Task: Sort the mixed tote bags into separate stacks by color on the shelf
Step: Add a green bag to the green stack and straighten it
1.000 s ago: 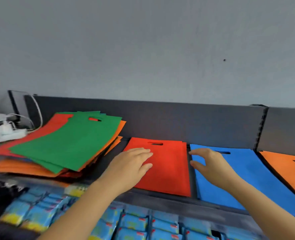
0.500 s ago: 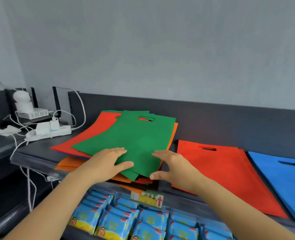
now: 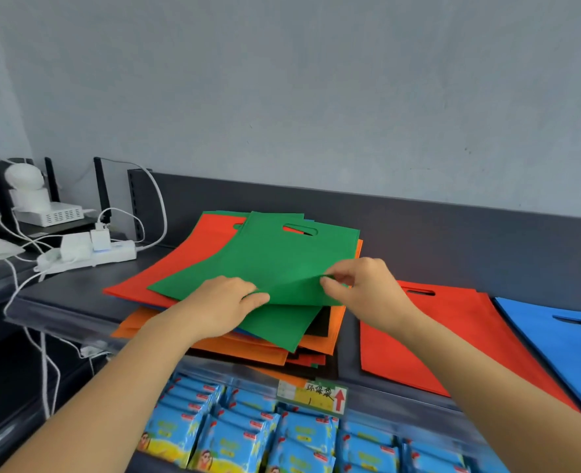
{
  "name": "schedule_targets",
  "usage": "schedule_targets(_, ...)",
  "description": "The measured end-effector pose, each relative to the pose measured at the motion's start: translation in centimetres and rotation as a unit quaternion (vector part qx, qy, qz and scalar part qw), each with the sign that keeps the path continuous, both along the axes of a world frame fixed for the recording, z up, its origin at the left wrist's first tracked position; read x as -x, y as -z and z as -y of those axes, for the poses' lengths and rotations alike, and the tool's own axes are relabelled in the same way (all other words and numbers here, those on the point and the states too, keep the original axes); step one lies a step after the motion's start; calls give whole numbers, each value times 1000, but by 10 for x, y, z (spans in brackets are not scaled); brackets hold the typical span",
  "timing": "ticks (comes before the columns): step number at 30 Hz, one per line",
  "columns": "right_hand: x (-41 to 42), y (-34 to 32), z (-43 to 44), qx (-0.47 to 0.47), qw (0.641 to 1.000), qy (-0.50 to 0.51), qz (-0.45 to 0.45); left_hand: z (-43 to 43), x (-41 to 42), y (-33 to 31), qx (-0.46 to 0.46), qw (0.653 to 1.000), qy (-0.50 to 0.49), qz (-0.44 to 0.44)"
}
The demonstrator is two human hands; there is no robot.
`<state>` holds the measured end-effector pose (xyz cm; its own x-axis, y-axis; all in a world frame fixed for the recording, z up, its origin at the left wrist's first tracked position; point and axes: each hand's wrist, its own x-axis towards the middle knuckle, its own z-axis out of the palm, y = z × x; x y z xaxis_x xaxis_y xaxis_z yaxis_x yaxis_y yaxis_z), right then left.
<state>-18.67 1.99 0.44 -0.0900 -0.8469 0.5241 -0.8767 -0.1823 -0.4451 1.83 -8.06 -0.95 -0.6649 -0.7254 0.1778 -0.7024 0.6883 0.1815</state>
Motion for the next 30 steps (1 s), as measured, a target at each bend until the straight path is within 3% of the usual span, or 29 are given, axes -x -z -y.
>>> schedule_targets(4,2,3,4,52,992,72,92,6,6,1,31,996,-46,-68)
schedule_targets(6,3,6,0,68,988,100,94,9,5,2,16,988,-74,-132)
schedule_targets(11,-13,25,-17,-44,997,-47,-41,18,-11,4,29,971,-103,-213)
schedule_targets(14,-28,39,-14,52,982,-76,-165,19,-23,4,58,971,-101,-209)
schedule_targets(16,-38,43,-10,124,971,-83,-185,16,-27,5,53,978,-80,-184)
schedule_targets(22,-43,16,-4,161,985,22,62,0,-35,9,-5,990,31,-138)
schedule_targets(24,-42,7,-6,127,980,49,143,-5,-32,13,13,994,50,-94)
schedule_targets(26,-43,3,-10,87,963,77,245,-7,-28,20,69,991,47,-105)
schedule_targets(28,-41,3,-13,30,913,92,397,-6,-27,23,127,980,52,-141)
schedule_targets(30,-35,0,-17,-55,806,63,586,-9,-25,22,155,976,66,-141)
